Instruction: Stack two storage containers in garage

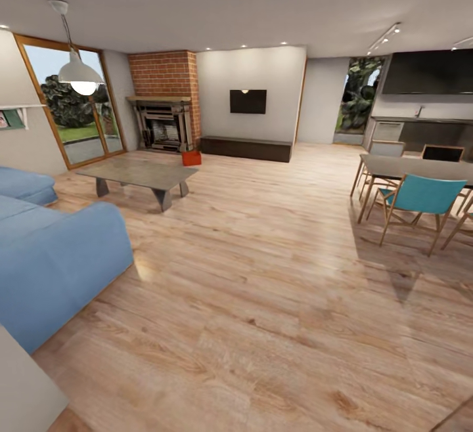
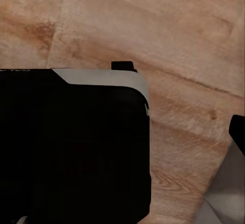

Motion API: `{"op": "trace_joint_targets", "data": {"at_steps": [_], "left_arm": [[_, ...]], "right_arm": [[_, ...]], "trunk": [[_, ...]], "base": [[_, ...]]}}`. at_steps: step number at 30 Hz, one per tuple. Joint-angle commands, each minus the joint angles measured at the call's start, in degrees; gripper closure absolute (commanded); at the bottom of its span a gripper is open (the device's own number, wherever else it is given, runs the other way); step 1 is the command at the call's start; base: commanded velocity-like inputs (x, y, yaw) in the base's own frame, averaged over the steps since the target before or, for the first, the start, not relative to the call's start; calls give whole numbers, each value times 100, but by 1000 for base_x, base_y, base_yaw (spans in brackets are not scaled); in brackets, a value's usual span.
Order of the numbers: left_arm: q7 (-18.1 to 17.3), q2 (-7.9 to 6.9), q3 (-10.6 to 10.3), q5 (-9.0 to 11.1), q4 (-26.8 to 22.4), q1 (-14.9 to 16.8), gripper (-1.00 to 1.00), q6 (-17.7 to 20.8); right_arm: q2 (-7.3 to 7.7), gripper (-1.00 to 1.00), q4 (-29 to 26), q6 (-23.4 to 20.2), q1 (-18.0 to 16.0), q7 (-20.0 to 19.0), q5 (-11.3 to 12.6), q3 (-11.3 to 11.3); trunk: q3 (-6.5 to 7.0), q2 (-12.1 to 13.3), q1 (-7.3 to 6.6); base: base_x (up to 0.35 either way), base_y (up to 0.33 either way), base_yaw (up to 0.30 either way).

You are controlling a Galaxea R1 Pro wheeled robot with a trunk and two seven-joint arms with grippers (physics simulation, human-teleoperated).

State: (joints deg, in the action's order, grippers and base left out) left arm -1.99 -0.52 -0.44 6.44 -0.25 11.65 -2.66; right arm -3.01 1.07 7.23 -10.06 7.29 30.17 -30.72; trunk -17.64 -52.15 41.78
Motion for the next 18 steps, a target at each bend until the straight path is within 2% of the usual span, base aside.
{"op": "trace_joint_targets", "data": {"at_steps": [1,18], "left_arm": [[-21,-1,-9,59,7,4,-100,-18],[-21,-1,-9,59,7,4,-100,-24]], "right_arm": [[-5,-100,10,24,-5,9,51,-48],[-3,-100,12,24,-5,9,50,-48]], "trunk": [[-7,-4,4],[-7,-4,4]], "base": [[322,0,0],[322,0,0]]}}
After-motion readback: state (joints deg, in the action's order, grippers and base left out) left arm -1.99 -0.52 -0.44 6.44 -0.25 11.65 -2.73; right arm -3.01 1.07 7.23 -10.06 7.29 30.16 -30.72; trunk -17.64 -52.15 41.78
